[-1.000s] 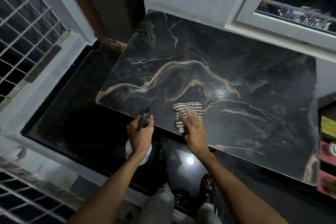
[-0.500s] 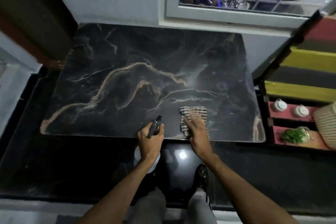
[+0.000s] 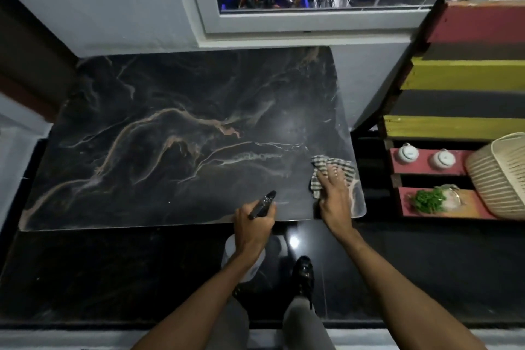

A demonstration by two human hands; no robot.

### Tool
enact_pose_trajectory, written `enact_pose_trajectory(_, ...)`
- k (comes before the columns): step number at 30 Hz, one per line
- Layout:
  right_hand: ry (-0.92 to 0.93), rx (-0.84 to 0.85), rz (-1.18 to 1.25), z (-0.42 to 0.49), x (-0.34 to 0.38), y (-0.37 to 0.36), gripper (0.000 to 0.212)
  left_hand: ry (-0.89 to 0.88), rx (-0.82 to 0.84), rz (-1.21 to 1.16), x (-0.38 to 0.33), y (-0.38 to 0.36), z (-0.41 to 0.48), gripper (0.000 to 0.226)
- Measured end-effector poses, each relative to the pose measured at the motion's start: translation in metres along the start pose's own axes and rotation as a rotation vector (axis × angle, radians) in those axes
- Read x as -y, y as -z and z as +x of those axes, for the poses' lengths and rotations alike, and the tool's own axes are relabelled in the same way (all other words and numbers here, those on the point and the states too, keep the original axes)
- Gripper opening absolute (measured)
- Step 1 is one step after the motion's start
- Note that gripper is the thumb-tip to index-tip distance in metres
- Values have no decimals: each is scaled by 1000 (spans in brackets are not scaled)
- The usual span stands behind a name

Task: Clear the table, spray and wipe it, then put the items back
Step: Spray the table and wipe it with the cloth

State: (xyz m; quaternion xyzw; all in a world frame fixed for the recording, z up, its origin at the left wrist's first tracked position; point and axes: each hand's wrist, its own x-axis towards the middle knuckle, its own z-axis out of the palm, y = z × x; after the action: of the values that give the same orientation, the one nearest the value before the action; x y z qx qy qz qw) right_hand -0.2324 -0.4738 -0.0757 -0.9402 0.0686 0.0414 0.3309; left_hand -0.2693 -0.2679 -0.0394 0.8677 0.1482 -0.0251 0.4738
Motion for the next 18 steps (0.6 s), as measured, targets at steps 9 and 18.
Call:
enact_pose_trajectory(9, 362, 167, -39, 26, 22, -25, 82, 71, -165, -5, -23, -9, 17, 32)
enact_pose_trajectory(18, 647, 343, -73, 61, 61, -60, 60, -2, -348, -9, -25, 26, 54, 37)
